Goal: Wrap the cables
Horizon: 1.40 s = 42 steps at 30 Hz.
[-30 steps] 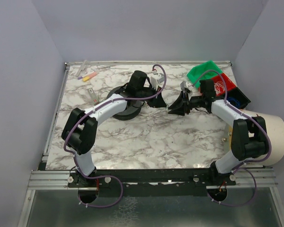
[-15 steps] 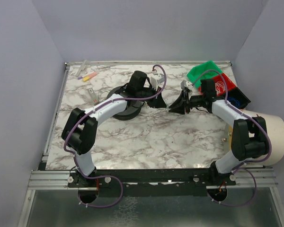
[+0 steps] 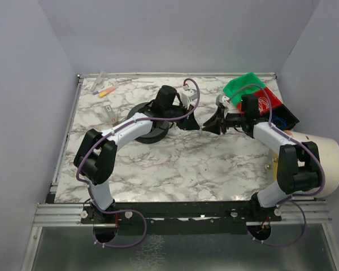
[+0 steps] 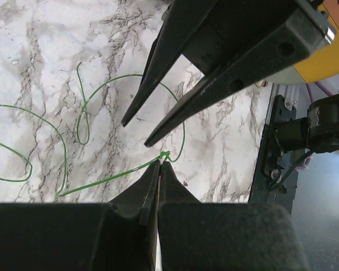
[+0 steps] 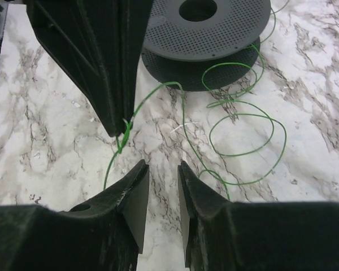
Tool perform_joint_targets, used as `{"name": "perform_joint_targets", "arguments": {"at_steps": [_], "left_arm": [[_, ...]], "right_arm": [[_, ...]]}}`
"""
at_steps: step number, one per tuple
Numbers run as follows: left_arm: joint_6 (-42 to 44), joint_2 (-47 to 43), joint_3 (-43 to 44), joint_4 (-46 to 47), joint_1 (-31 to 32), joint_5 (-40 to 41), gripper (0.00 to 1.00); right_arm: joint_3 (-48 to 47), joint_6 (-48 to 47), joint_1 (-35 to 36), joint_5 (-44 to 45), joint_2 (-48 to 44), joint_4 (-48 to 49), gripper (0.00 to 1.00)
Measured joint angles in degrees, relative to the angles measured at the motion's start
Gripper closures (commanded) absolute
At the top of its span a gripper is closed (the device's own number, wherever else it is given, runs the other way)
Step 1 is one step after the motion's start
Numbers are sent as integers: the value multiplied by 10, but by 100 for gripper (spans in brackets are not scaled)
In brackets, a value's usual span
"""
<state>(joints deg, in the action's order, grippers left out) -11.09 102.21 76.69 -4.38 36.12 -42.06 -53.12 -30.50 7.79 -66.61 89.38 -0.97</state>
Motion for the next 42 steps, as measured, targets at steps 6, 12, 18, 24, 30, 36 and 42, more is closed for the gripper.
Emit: {"name": "perform_joint_targets", "arguments": {"at_steps": [6, 12, 18, 24, 30, 36, 42], "left_arm": [[-3, 0, 0, 0, 0, 0, 100], [-7, 0, 0, 3, 0, 0, 100], [-9, 0, 0, 5, 0, 2, 100], [-14, 0, 0, 5, 0, 22, 100], [-21, 0, -5, 10, 0, 52, 100], [-35, 0, -15, 19, 0, 67, 100], [-43, 0, -17, 27, 0, 68, 100]], "right_arm": [[2, 0, 30, 2, 0, 0, 67], [5, 3, 35, -8, 0, 6, 67], [8, 1, 35, -13, 0, 8, 67], [8, -10, 35, -13, 0, -8, 66], [10, 7, 35, -12, 0, 7, 66], [46, 91, 35, 13, -13, 98, 68], [52, 133, 35, 36, -14, 148, 71]]}}
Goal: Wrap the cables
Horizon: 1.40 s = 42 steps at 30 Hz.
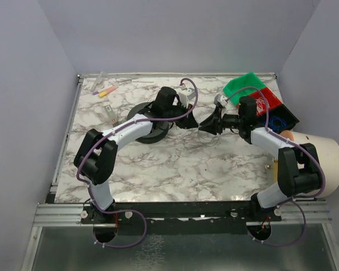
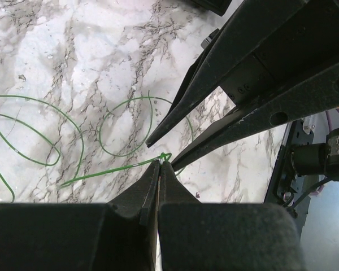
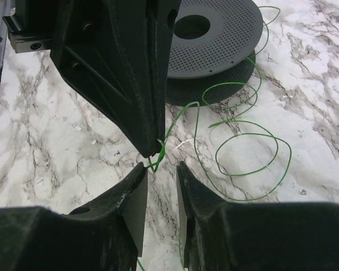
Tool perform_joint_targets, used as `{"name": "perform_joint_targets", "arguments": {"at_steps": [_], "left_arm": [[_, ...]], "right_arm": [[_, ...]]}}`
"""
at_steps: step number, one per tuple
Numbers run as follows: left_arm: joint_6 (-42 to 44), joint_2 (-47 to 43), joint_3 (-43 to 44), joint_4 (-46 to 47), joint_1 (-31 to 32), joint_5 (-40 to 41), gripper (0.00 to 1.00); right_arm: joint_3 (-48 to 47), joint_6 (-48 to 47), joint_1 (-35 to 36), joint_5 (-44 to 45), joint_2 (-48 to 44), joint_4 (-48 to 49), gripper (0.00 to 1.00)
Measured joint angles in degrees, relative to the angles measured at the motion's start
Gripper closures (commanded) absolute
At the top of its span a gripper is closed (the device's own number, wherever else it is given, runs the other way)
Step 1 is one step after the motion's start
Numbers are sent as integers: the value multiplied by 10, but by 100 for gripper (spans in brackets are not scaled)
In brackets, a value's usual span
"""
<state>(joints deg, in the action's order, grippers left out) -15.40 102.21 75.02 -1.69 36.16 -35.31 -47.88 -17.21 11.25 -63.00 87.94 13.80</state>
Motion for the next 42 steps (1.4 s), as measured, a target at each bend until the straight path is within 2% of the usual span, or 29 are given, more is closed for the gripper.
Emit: {"name": "perform_joint_targets", "arguments": {"at_steps": [8, 17, 31, 36, 42], "left_arm": [[-1, 0, -1, 3, 3, 0, 100], [0, 0, -1, 3, 5, 0, 100], [0, 0, -1, 3, 6, -15, 100], [-1, 0, -2, 3, 6, -16, 100], [-3, 0, -7, 3, 6, -16, 100]], "right_arm": [[3, 6, 0, 5, 0, 12, 71], [-11, -114, 0, 1, -11, -71, 64], [-8, -174, 0, 11, -14, -88, 61], [-8, -168, -1, 8, -14, -90, 62], [7, -101, -1, 4, -15, -33, 62]]}}
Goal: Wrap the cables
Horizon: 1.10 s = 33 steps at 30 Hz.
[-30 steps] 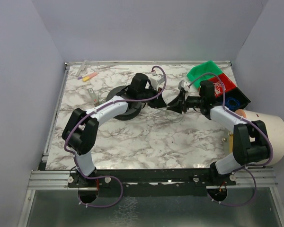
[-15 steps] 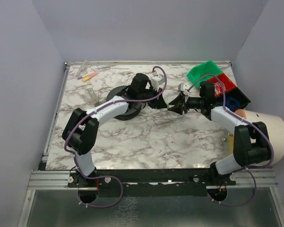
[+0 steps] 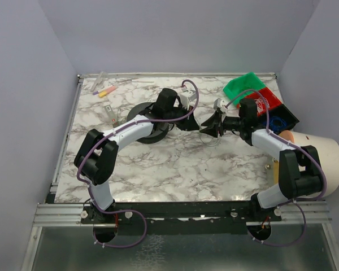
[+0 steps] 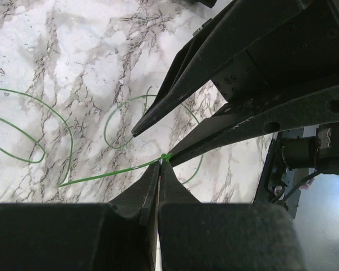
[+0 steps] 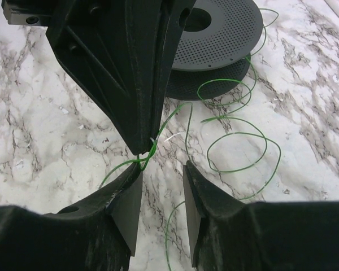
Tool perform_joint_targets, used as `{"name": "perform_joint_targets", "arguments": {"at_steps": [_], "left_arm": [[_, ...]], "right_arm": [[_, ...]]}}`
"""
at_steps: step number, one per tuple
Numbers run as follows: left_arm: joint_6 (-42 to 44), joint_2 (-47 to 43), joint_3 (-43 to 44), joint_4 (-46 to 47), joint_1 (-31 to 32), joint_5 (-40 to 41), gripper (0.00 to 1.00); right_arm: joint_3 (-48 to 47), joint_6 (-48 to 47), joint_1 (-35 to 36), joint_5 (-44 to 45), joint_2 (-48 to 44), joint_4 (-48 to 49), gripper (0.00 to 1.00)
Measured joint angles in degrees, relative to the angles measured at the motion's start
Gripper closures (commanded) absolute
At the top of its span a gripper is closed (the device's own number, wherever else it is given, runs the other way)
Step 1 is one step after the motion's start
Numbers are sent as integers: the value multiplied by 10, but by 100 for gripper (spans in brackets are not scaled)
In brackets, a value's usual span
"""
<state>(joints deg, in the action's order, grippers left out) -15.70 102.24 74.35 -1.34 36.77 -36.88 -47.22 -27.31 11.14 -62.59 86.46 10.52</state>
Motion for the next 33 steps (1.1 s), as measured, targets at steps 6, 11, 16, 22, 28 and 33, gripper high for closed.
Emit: {"name": "perform_joint_targets", "arguments": {"at_steps": [6, 11, 16, 22, 28, 33], "left_arm": [[-10, 1, 0, 10, 0, -2, 100], [-14, 1, 0, 17, 0, -6, 100], [-14, 1, -2, 22, 0, -6, 100], [-11, 1, -2, 25, 1, -6, 100], [4, 2, -2, 21, 5, 5, 100], [24, 2, -1, 7, 16, 37, 100]], "right_arm": [[23, 43, 0, 0, 0, 48, 65], [46, 83, 0, 2, -1, 104, 72], [50, 109, 0, 4, -5, 127, 73], [50, 112, -1, 4, -8, 129, 80], [44, 99, -2, 8, -10, 104, 99], [42, 93, -2, 22, -10, 86, 100]]}}
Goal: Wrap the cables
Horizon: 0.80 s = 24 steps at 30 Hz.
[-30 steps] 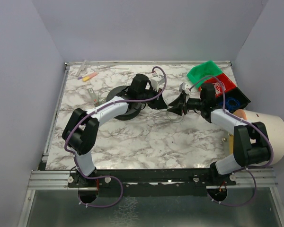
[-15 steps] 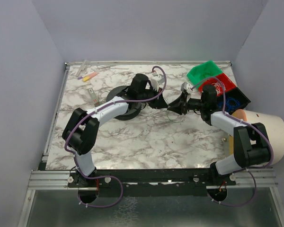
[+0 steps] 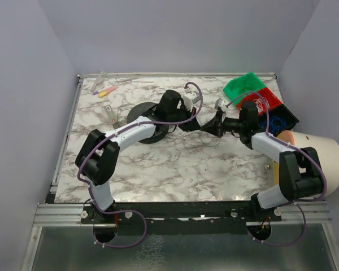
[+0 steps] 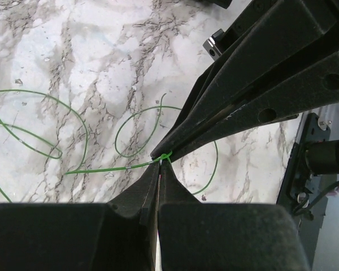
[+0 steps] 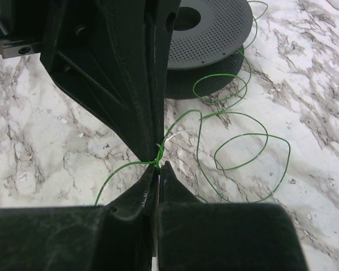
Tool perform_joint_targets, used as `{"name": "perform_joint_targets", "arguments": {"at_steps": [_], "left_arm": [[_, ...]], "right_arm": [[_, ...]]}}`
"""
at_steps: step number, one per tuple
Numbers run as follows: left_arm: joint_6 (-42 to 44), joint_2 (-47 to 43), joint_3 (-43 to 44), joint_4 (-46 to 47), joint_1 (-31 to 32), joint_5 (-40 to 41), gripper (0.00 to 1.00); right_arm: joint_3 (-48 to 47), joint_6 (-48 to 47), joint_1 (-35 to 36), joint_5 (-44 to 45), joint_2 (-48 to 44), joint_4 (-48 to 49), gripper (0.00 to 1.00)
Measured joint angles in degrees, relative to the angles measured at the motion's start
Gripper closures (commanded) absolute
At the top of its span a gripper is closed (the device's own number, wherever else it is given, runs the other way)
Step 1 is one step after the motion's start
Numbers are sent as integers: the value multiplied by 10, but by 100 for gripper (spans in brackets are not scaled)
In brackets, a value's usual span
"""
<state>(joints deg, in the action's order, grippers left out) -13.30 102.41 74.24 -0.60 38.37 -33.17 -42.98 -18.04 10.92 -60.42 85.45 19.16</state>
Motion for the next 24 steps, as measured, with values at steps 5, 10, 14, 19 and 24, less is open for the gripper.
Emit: {"name": "perform_joint_targets", "arguments": {"at_steps": [5, 10, 14, 19, 24], "left_arm": [[7, 3, 7, -17, 8, 33, 100], [6, 9, 13, -28, 9, 52, 99], [5, 10, 13, -39, 11, 59, 100], [4, 14, 13, -45, 12, 60, 100], [4, 17, 13, -47, 12, 55, 100]], "right_arm": [[0, -5, 0, 28, -7, -4, 100], [0, -10, 0, 43, -9, -3, 100], [0, -11, 0, 43, -9, -2, 100], [0, -11, 0, 43, -9, 1, 99], [-5, -29, 8, 43, -9, -8, 78]]}}
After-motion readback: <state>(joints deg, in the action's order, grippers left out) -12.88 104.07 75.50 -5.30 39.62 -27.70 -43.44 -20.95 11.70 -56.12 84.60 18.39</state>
